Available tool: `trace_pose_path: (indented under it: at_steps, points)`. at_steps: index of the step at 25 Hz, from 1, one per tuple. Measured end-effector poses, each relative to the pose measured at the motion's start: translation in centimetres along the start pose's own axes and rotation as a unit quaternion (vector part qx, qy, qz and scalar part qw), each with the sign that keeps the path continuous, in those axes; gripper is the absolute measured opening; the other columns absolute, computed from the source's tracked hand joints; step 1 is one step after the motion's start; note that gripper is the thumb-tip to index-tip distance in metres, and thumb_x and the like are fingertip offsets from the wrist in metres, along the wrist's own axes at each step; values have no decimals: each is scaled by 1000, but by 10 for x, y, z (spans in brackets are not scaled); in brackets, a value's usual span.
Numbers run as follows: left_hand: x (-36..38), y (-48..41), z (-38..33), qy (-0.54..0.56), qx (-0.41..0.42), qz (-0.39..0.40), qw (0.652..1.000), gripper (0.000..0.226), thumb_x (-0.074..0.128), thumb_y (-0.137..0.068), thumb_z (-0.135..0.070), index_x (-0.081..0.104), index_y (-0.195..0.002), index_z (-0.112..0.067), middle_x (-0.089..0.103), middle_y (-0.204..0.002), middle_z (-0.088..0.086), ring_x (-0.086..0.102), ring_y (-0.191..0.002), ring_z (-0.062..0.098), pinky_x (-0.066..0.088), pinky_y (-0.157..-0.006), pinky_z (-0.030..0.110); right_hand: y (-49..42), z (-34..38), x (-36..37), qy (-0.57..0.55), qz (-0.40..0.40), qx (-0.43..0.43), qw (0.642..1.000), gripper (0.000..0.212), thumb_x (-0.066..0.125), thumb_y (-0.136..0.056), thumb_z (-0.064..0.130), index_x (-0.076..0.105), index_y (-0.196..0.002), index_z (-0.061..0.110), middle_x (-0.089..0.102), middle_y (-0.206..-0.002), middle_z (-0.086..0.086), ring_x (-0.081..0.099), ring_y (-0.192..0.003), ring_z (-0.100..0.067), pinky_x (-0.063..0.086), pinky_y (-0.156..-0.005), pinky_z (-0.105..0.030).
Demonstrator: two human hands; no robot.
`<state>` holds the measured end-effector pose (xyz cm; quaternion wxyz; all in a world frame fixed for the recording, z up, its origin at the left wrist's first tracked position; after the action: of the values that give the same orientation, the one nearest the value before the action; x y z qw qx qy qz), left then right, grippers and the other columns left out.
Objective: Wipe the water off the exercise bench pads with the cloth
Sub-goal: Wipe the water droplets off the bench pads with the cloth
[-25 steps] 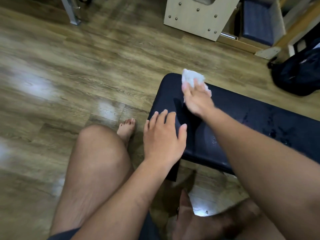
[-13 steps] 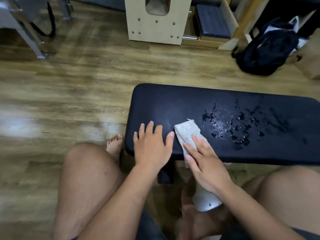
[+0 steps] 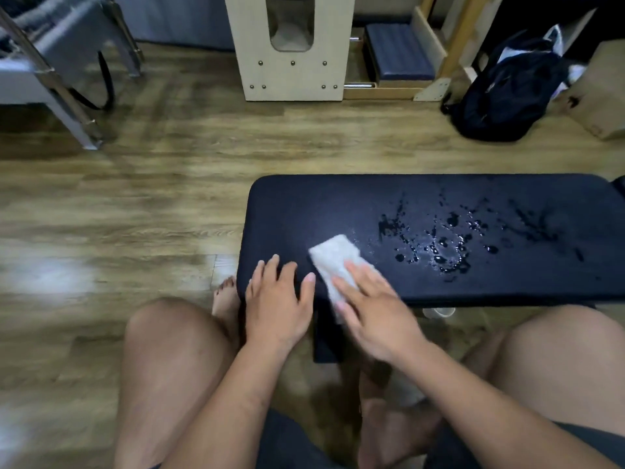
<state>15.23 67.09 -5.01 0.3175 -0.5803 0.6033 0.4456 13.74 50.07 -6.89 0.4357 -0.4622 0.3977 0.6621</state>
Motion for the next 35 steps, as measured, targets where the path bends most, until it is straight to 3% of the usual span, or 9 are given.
trace_pose_path:
  at_steps: [2,6,9,13,18,24,27,30,35]
  points:
    - [3,-1,2,-63,11,33,997,54,29,-98,-56,42,-142,-28,23,-160,0,11,-149,24,16,-116,45,19,-31,-4,9,15,54,998,69,5,-90,59,25,-151,33,3,-162,6,0,-150,-16,-2,-121,-32]
    - [-1,2,5,-97,44,52,993,56,28,-98,-58,34,-147,-31,16,-163,-1,7,-150,24,14,-116,44,4,-18,-3,25,52,90,994,82,-7,-81,67,9,-153,33,-9,-161,6,-15,-148,-18,-8,-120,-38]
    - [-2,-1,10,-111,54,64,990,58,25,-98,-58,30,-149,-32,12,-163,-1,4,-150,24,12,-116,44,-44,-18,-10,17,69,82,994,72,4,-89,66,11,-153,34,-5,-163,4,-11,-149,-19,-7,-120,-39]
    - [-3,3,14,-98,81,64,990,73,6,-88,-63,28,-150,-32,11,-164,-2,3,-151,23,8,-119,41,-140,-38,-25,32,104,88,990,61,19,-97,60,12,-153,36,-5,-163,2,-7,-149,-22,-1,-119,-46]
    - [-7,5,28,-22,99,76,992,55,37,-99,-52,35,-149,-27,15,-163,-3,1,-151,15,5,-122,31,-197,-36,-23,64,116,133,982,67,16,-90,70,1,-150,45,-10,-162,5,-10,-148,-28,1,-115,-57]
    - [-12,2,17,17,59,38,997,53,39,-98,-50,41,-146,-26,28,-159,-2,15,-148,18,13,-119,33,-71,13,-1,31,65,58,996,69,3,-89,70,5,-152,41,-8,-163,0,-10,-149,-28,-3,-118,-54]
    - [-12,-2,17,28,51,20,998,50,41,-98,-48,45,-143,-25,33,-157,-1,22,-146,19,17,-117,35,16,46,10,8,105,4,994,77,-11,-83,70,4,-152,40,-16,-159,4,-18,-147,-25,-6,-118,-48]
    - [-14,0,21,45,45,21,998,51,43,-98,-47,46,-143,-23,33,-156,0,23,-145,19,14,-117,32,6,39,8,28,115,28,993,80,-18,-79,70,-3,-152,40,-21,-157,9,-22,-146,-20,-12,-118,-45]
    - [-15,3,26,51,55,43,996,53,41,-99,-47,42,-146,-22,30,-158,2,17,-147,20,16,-120,35,-157,0,-14,26,93,67,993,61,15,-97,59,6,-153,36,-8,-163,0,-11,-148,-28,-5,-117,-52]
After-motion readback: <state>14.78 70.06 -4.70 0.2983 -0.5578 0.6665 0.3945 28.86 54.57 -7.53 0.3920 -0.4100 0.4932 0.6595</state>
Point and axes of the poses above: each hand's wrist, its own y-axis away from the middle knuckle, its own x-axis out of the palm, z = x × y, the point moved 4 cm from there along -y, towards the middle knuckle
